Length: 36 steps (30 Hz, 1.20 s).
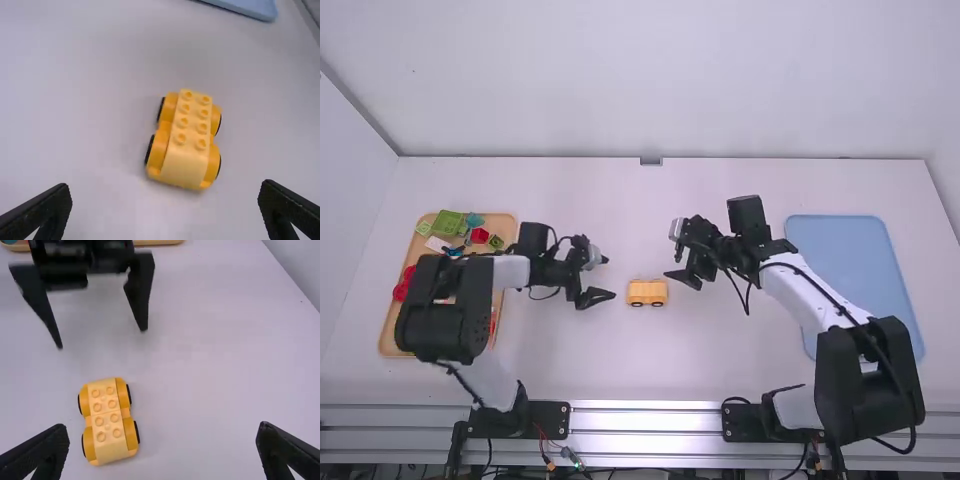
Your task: Assemble lego blocks to make yellow taxi
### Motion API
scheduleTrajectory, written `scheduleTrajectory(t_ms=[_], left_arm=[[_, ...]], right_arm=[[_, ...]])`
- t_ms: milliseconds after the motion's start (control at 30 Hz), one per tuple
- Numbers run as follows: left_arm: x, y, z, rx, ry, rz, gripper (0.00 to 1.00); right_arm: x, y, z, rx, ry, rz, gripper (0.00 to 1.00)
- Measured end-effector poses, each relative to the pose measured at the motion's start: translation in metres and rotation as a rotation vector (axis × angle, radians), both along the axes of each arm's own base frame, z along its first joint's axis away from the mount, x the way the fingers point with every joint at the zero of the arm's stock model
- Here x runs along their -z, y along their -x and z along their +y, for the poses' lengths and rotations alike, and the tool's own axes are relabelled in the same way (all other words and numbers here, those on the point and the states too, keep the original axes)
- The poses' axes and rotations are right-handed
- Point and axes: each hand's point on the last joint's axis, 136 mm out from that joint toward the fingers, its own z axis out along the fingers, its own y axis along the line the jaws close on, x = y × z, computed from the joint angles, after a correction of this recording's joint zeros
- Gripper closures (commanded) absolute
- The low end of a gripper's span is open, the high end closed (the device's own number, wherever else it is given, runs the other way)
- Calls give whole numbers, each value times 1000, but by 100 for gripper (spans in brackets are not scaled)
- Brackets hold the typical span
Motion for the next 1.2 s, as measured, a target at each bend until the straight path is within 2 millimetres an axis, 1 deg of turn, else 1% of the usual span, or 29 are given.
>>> scheduleTrajectory(t_ms=[33, 67, 133, 200, 267, 333, 367, 400, 433, 467, 500, 533, 567, 600, 667, 700, 767, 867, 967, 1067, 1100, 1133, 1167, 1200], left_arm=[[-8, -2, 11, -42, -9, 7, 1], [-11, -2, 14, -58, -12, 12, 1], [-24, -7, 34, -160, -30, 41, 1], [-32, -11, 48, -240, -41, 69, 1], [-41, -17, 78, -437, -56, 174, 1], [-44, -19, 94, -558, -56, 244, 1], [-46, -21, 117, -730, -50, 338, 1], [-45, -18, 136, -878, -40, 429, 1], [-45, -16, 143, -934, -35, 465, 1], [-41, -7, 165, -1113, -19, 576, 1], [-39, 0, 180, -1235, -5, 645, 1], [-36, 16, 202, -1430, 25, 753, 1], [-35, 20, 206, -1469, 31, 775, 1], [-33, 36, 222, -1623, 58, 855, 1], [-33, 62, 246, -1856, 99, 938, 1], [-33, 68, 251, -1907, 105, 949, 1], [-35, 88, 267, -2058, 119, 966, 1], [-37, 108, 282, -2202, 121, 966, 1], [-36, 121, 291, -2274, 103, 977, 1], [-31, 134, 295, -2312, 70, 1016, 0], [-29, 136, 297, -2314, 58, 1020, 2], [-27, 139, 299, -2317, 44, 1032, 7], [-22, 142, 301, -2327, 33, 1060, 19], [-20, 143, 302, -2323, 21, 1067, 22]], right_arm=[[-1, -2, 1, 0, -4, -9, 1], [-2, -2, 1, 1, -5, -12, 1], [-5, -6, 2, 2, -12, -37, 1], [-7, -8, 2, 2, -15, -51, 1], [-11, -12, 3, 3, -22, -79, 1], [-13, -15, 4, 3, -26, -94, 1], [-15, -17, 4, 4, -31, -111, 1], [-17, -19, 5, 4, -34, -121, 1], [-17, -19, 5, 4, -34, -125, 1], [-18, -21, 5, 5, -37, -133, 1], [-19, -21, 5, 5, -38, -137, 1], [-20, -22, 6, 5, -39, -142, 1], [-20, -22, 6, 5, -40, -144, 1], [-21, -23, 6, 4, -42, -151, 1], [-24, -25, 7, 5, -47, -168, 1], [-25, -26, 7, 5, -49, -173, 1], [-27, -28, 7, 5, -52, -188, 1], [-32, -32, 8, 9, -64, -212, 1], [-37, -37, 9, 26, -77, -230, 1], [-41, -44, 7, 64, -81, -236, 1], [-41, -45, 7, 74, -79, -235, 1], [-40, -46, 6, 86, -77, -229, 1], [-40, -47, 5, 95, -76, -223, 1], [-40, -47, 5, 97, -76, -222, 1]])
